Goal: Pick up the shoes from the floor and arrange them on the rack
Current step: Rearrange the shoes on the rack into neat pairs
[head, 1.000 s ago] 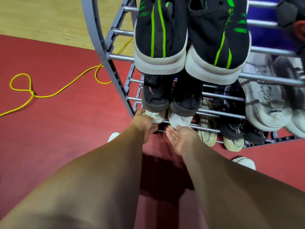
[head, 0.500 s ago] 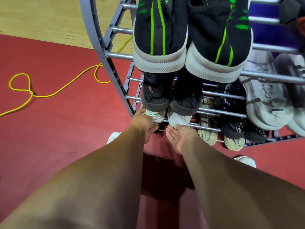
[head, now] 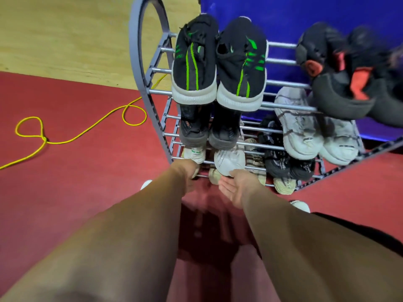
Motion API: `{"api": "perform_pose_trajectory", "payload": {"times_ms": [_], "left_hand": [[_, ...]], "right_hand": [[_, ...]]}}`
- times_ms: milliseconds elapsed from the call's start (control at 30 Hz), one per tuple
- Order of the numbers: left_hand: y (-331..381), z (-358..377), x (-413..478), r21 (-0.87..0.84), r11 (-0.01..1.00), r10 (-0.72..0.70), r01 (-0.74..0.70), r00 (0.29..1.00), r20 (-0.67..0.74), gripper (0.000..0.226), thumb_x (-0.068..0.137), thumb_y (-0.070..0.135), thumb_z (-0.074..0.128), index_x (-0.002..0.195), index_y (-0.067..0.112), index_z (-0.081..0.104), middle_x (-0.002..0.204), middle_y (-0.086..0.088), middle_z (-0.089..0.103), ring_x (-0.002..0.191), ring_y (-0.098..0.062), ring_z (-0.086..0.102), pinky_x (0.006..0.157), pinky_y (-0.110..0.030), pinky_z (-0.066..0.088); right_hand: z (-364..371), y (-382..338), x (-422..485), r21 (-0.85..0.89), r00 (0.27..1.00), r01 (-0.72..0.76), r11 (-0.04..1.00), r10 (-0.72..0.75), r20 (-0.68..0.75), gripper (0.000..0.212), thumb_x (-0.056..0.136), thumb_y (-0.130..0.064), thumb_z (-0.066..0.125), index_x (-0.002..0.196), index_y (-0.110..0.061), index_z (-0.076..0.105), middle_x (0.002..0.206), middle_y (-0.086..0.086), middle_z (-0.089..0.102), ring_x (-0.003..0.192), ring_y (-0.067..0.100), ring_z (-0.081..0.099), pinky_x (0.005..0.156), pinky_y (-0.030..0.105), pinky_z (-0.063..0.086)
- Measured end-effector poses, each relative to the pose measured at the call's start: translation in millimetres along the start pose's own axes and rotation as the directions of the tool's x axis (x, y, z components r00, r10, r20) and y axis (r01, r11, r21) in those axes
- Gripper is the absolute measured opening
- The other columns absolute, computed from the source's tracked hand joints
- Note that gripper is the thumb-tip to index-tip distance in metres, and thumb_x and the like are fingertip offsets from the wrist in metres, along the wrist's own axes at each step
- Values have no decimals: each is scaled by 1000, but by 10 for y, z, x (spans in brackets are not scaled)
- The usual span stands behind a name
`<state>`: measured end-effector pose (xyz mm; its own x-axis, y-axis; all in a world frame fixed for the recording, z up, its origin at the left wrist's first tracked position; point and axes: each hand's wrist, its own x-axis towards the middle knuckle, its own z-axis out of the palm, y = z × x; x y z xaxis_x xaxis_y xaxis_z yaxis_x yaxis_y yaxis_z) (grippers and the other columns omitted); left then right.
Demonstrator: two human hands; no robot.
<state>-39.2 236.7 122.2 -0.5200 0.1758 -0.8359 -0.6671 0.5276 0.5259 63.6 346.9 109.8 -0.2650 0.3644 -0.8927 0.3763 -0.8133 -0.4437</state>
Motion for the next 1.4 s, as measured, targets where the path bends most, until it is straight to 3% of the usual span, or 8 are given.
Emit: {"api": "perform_pose_trajectory", "payload": {"times_ms": [133,233,567,800,900,1067,1200,1400], "left_hand": [[92,-56,-459,41,996,80,-84,993,82,16,100,15,51,84,15,54,82,-5,51,68,-21,50,61,-30,45],[74,-46,-729,-58,990,136,-131,985,105,12,100,22,52,101,14,62,107,-6,66,87,-24,64,74,-35,56],[-161,215,-1516,-328,920,283,-215,943,177,37,100,27,56,132,8,57,129,-8,63,105,-23,65,84,-34,54],[-244,145,-1665,-388,887,308,-250,947,95,25,96,28,58,118,17,64,124,-4,65,115,-22,63,105,-36,48],[-264,103,-1685,-374,895,291,-245,954,70,16,94,29,59,105,22,67,116,2,68,107,-17,63,102,-33,48],[-294,44,-1665,-332,910,281,-247,958,56,34,95,36,60,124,18,64,120,-4,61,95,-20,60,85,-35,48],[-274,37,-1590,-358,907,270,-220,958,95,29,92,42,62,110,19,63,127,-7,58,112,-27,58,102,-41,48],[-274,91,-1623,-413,889,285,-197,945,162,31,91,46,63,104,18,66,104,-6,72,106,-23,68,103,-40,49]], "right_hand": [[-363,-70,-345,-94,996,80,992,-77,35,21,105,-21,49,119,-11,60,96,15,73,80,22,71,64,33,58],[-717,-103,-631,-161,994,109,981,-104,39,23,99,-25,53,112,-9,63,79,10,71,63,18,66,55,23,50],[-1625,-147,-1548,-285,957,289,914,-287,52,28,86,-27,56,90,-1,65,56,9,66,45,17,55,42,22,45],[-1889,-247,-1844,-139,917,389,911,-367,159,24,89,-28,56,90,-4,62,59,9,61,44,18,51,43,23,42],[-1907,-262,-1868,-94,900,415,905,-393,189,25,89,-29,56,90,-4,62,58,9,61,45,17,51,45,24,41],[-1863,-246,-1847,-44,876,440,897,-418,241,25,89,-30,57,84,-6,60,59,9,57,48,19,49,49,27,40],[-1810,-236,-1847,-8,864,446,895,-428,265,26,87,-29,58,73,-7,59,55,8,54,46,20,45,48,26,37],[-1775,-225,-1850,52,854,447,893,-443,274,23,84,-28,58,73,-8,59,53,8,49,45,21,40,49,27,32]]}}
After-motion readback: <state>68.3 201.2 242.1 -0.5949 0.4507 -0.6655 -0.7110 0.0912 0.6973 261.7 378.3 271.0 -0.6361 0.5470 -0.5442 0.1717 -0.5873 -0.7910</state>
